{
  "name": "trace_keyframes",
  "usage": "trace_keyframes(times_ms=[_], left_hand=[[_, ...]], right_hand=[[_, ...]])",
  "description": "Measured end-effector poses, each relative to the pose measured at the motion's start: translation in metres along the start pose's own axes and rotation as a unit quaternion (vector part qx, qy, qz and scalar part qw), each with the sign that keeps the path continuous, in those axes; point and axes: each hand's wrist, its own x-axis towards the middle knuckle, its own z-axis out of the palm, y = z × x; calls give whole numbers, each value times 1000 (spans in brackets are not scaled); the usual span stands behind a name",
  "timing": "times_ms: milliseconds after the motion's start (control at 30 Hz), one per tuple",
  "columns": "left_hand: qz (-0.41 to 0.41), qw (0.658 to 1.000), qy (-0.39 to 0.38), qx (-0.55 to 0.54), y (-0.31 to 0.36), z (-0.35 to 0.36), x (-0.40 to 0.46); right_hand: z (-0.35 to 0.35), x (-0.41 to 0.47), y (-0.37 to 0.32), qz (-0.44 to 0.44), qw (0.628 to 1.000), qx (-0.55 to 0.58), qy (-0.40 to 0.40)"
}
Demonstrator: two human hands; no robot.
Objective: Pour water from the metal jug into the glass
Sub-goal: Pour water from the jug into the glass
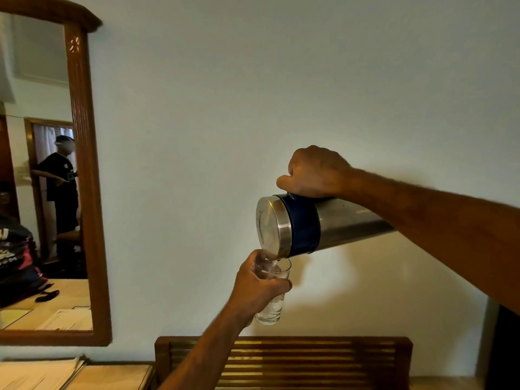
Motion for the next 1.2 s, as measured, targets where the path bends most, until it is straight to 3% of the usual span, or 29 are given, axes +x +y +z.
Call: trace_keyframes(times_ms=[833,1200], left_hand=[[6,1000,-1,-21,-6,7,5],[-13,999,9,-39,-6,-5,4]], right_hand=[[-6,1,7,-30,999,-25,19],[17,-20,26,96,989,111,31]])
